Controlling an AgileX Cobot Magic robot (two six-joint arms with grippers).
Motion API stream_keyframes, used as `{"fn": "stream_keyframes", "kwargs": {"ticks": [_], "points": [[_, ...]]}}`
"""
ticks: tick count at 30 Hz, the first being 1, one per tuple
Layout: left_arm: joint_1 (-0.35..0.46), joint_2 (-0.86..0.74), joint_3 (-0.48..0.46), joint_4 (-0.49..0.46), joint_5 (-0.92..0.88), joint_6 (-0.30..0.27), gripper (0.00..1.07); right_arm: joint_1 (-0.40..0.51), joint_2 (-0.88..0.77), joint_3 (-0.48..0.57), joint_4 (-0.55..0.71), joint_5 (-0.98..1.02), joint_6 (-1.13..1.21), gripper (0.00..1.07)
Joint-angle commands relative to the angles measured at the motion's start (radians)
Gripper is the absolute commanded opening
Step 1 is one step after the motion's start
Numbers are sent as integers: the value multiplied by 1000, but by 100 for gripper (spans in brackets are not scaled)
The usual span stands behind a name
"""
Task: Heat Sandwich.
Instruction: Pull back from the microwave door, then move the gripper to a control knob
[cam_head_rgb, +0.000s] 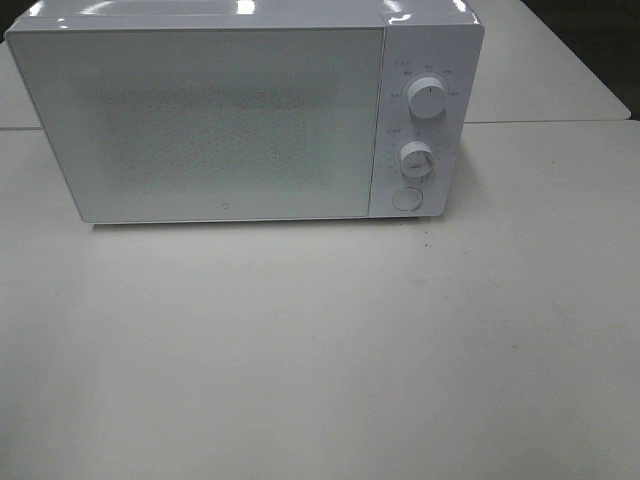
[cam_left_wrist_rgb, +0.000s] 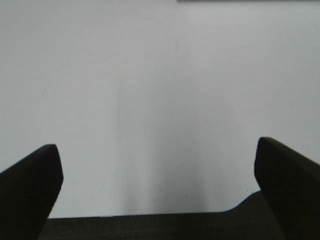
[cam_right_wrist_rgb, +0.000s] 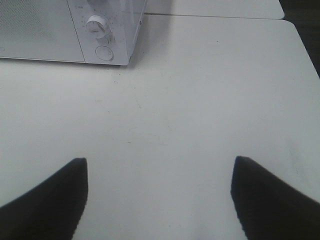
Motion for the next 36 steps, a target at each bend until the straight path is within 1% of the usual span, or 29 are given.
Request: {"fn": "stream_keyframes", "kwargs": {"ticks": [1, 10, 17, 36], "points": [[2, -52, 2, -8, 1, -6, 103, -6, -27, 1, 0, -1, 0, 76], [2, -245, 2, -19, 0, -6, 103, -6, -27, 1, 0, -1, 0, 76], [2, -329, 2, -19, 0, -6, 103, -6, -27, 1, 0, -1, 0, 76], [2, -330, 2, -19, 0, -6, 103, -6, -27, 1, 0, -1, 0, 76]]}}
